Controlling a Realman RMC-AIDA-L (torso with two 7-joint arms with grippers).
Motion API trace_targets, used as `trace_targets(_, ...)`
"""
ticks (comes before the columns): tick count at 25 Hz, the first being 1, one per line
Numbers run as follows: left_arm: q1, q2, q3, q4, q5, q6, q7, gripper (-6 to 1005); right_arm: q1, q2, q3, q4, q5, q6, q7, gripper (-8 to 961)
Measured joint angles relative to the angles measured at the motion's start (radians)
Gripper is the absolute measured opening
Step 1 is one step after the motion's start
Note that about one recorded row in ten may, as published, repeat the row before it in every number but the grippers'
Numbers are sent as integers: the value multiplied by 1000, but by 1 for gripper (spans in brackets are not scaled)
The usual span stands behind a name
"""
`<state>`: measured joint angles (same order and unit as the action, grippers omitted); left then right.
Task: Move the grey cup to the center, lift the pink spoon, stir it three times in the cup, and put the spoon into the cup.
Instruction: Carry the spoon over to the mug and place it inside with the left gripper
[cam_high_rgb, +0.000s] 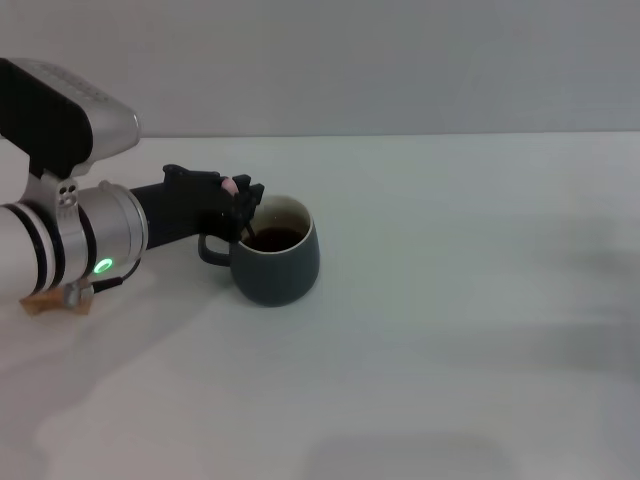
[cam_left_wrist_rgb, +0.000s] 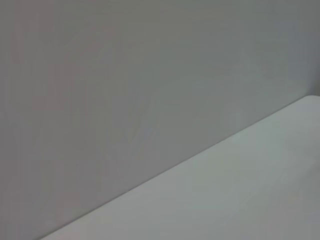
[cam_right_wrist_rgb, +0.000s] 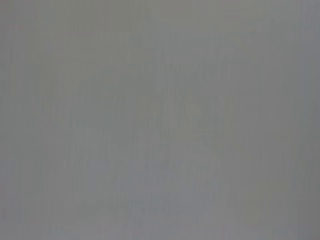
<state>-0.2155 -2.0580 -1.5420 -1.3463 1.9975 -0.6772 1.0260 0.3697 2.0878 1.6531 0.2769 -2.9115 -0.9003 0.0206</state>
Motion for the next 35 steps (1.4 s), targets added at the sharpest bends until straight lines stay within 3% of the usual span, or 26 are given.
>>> trace_targets(10,47,-2,12,-70,-41,-53,8,143,2,0,-3,2,1,1,1,631)
trace_targets(25,-87,-3,7,106,-117,45,77,143,0,0,-6,4,2,2,7,631)
trace_targets(35,-70,1,-58,89,-85,-14,77,143,3,-1,-6,4,2,11,11,631)
